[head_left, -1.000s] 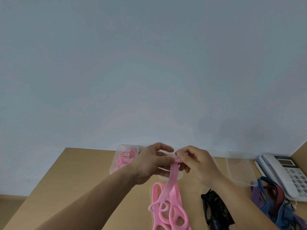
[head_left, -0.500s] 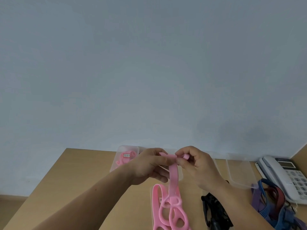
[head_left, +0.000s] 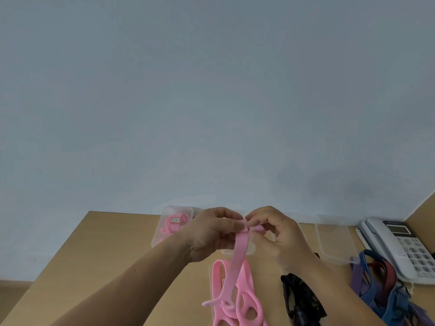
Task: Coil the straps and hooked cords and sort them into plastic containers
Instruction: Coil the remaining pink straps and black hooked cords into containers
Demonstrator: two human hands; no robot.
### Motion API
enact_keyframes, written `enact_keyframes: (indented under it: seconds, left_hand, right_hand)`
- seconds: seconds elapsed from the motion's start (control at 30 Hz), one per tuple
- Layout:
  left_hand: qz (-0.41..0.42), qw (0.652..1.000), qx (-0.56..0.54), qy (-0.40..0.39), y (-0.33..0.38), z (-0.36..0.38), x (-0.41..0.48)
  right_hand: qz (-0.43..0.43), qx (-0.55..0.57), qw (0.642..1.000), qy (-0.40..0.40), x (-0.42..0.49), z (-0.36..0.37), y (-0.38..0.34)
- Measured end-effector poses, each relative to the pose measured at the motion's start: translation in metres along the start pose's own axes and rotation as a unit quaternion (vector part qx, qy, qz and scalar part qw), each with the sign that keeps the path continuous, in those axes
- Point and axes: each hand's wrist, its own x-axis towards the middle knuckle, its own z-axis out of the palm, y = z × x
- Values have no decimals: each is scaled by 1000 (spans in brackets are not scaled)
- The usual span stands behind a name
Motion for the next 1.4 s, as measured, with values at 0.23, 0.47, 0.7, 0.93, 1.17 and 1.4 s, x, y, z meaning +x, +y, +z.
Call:
enact_keyframes:
  seconds: [0.23,0.47,0.7,0.93,1.17,1.4]
  left_hand:
    - [73,994,76,42,-8,2,2]
    - [64,993,70,63,-11,1,1]
    - [6,992,127,-2,-6,1,-6]
    - [-20,995,80,-46,-2,-7,-8]
    - [15,997,75,-6,-7,-7,-4]
    - [80,992,101,-14,-9,-4,0]
  right_hand:
    - [157,33,987,-26,6,0,-1]
    - [166,59,984,-25,7,1,-2]
    - [86,-39,995,14,6,4,-4]
    - [-4,-115,993,-21,9,4,-3]
    - [92,47,994,-39,5,2,-7]
    - [222,123,967,-28,12,2,-7]
